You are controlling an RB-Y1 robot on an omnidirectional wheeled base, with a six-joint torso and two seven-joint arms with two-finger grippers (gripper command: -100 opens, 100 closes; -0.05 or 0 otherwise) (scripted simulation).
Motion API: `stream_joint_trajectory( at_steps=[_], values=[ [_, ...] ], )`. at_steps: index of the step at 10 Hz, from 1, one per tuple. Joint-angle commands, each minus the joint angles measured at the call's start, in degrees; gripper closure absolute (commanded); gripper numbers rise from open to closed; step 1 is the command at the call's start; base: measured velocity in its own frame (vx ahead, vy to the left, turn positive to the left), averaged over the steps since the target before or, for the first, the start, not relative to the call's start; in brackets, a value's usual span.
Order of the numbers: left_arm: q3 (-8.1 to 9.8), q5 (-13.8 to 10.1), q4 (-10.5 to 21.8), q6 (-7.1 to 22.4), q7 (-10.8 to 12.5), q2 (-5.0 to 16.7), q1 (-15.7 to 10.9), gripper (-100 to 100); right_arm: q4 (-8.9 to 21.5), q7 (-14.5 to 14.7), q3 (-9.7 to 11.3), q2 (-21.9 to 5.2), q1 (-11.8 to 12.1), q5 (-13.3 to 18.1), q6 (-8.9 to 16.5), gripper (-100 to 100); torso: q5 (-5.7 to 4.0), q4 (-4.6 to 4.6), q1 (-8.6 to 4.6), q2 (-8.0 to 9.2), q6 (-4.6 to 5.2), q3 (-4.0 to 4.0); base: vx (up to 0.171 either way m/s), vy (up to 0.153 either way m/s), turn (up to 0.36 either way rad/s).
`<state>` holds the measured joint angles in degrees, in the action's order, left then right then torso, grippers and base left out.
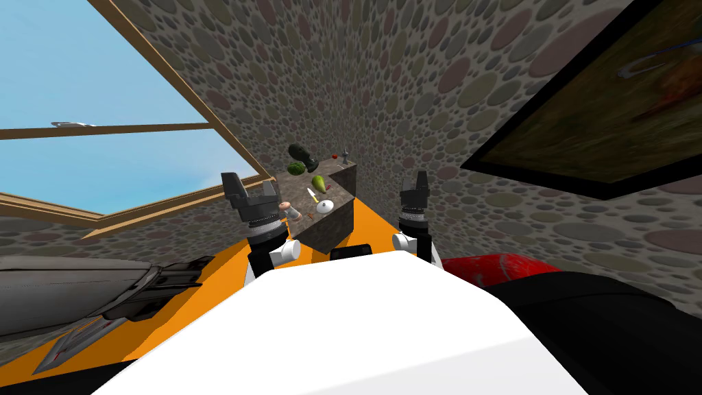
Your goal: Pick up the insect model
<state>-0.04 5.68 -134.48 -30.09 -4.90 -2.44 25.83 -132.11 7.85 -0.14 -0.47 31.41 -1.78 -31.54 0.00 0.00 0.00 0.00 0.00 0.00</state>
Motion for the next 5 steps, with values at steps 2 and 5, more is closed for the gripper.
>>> stream_joint_trajectory(
  at_steps=[2,5],
  values=[
    [0.32,-1.8,0.3,2.6,0.5,3.8,-0.8,-100,0.0,0.0,0.0,0.0,0.0,0.0,0.0,0,0.01,0.01,0.05,0.03,0.00,0.02,-0.020,0.015,-0.027],
    [0.89,-4.7,0.8,7.1,1.1,7.4,-2.1,-100,0.0,0.0,0.0,0.0,0.0,0.0,0.0,0,0.03,0.03,0.13,0.13,0.00,0.07,-0.036,0.029,-0.035]
  ],
)
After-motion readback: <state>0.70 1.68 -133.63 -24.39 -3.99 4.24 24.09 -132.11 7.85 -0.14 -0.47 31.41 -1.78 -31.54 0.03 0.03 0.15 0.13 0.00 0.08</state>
